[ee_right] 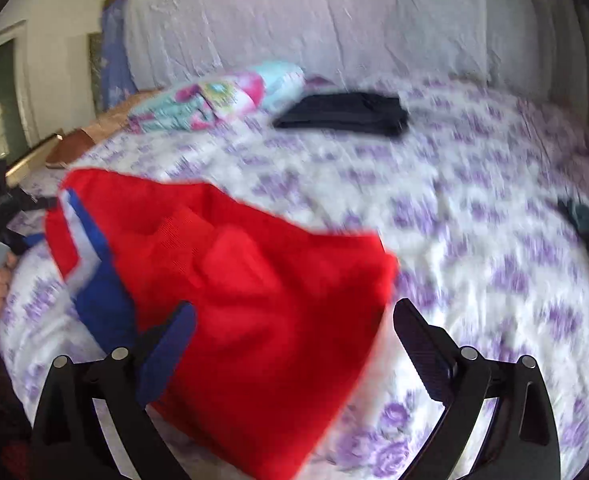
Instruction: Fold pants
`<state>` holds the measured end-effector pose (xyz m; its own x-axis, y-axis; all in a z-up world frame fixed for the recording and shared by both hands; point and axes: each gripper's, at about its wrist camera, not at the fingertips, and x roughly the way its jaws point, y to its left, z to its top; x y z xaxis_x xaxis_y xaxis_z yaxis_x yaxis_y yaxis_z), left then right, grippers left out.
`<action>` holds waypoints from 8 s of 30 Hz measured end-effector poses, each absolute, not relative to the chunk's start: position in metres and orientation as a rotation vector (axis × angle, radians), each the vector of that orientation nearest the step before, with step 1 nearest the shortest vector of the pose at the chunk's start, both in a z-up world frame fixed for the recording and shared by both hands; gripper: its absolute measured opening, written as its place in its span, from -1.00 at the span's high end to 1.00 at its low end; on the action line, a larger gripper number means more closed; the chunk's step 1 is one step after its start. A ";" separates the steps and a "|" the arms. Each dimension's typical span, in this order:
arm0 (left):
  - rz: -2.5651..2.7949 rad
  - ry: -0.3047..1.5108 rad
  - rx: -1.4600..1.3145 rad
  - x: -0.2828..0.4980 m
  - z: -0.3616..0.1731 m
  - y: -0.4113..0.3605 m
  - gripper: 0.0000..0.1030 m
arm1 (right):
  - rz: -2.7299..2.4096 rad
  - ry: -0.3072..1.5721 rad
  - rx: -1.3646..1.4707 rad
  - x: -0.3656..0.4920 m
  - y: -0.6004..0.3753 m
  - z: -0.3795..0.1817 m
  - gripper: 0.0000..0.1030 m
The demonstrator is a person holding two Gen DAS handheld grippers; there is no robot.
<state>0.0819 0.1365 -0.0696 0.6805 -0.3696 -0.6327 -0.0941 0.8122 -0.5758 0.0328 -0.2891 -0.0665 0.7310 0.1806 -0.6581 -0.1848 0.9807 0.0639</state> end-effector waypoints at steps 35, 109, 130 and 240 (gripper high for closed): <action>-0.167 0.708 -0.644 0.081 -0.046 0.114 0.65 | 0.179 0.736 0.284 0.040 -0.332 -0.075 -0.93; -0.399 0.714 0.038 0.021 -0.039 -0.127 -0.92 | 0.128 0.610 0.180 0.029 -0.326 -0.038 -0.93; -0.445 0.882 -0.243 0.052 -0.076 -0.076 -0.90 | 0.203 0.793 0.303 0.011 -0.348 -0.084 -0.93; -0.310 0.736 -0.222 0.506 -0.040 -0.134 -0.22 | 0.109 0.628 0.148 0.521 -0.356 -0.027 0.01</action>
<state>0.5058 -0.1339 -0.0400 0.6989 -0.3531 -0.6220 0.1986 0.9313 -0.3055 0.5206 -0.3561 -0.0265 0.8043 0.1461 -0.5760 -0.0564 0.9837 0.1708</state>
